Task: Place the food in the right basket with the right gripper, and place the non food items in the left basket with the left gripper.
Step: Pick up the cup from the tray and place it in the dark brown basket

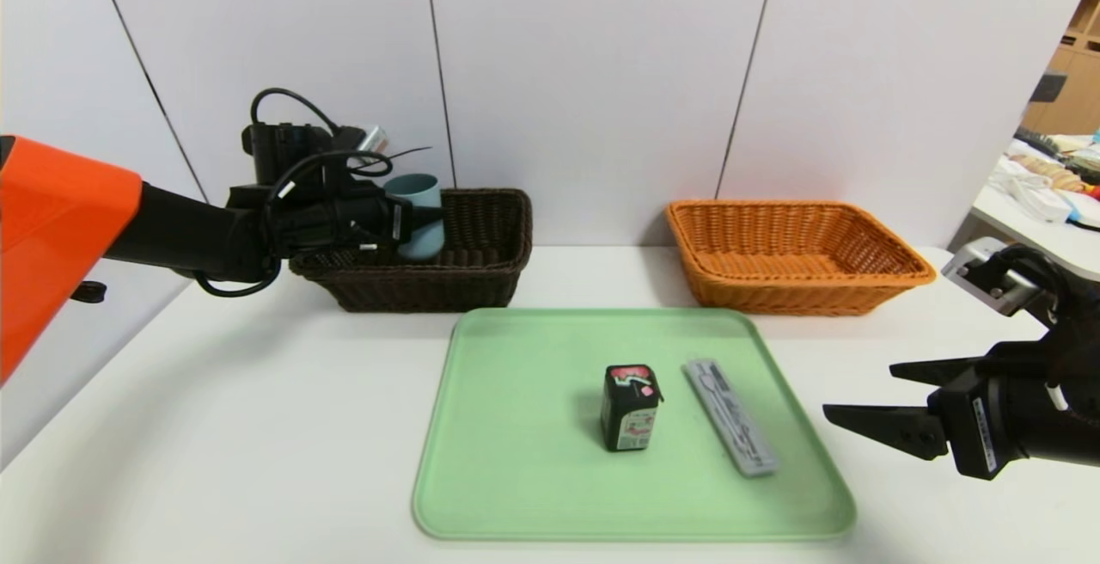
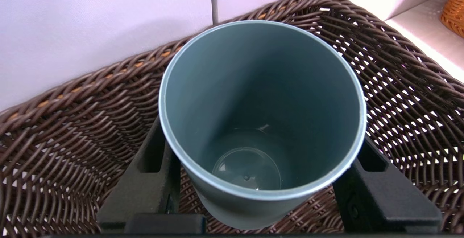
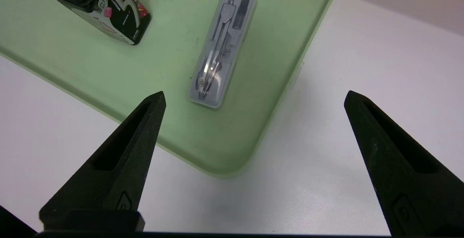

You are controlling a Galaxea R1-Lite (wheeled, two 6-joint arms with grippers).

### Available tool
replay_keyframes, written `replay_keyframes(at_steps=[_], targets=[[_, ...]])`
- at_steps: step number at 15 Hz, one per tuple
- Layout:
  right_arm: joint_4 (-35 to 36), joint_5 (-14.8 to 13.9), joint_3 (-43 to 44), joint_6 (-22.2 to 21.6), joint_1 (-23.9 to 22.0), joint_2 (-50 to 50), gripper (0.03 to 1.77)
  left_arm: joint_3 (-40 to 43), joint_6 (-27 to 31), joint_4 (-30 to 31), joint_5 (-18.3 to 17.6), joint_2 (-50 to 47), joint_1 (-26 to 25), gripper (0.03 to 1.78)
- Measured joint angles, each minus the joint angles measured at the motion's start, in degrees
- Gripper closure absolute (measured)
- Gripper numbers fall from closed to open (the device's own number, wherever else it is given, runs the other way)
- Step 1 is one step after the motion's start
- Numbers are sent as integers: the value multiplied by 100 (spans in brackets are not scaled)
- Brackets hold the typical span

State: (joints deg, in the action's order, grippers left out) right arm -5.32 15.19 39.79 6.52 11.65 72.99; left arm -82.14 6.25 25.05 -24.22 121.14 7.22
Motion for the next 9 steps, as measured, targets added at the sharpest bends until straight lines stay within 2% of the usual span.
replay_keyframes(at_steps=[3,9], targets=[[33,2,-11,0,-2,0,10,-300,-6,-257,162,85,0,69],[44,13,-16,9,-68,24,10,-400,46,-204,127,262,-2,69]])
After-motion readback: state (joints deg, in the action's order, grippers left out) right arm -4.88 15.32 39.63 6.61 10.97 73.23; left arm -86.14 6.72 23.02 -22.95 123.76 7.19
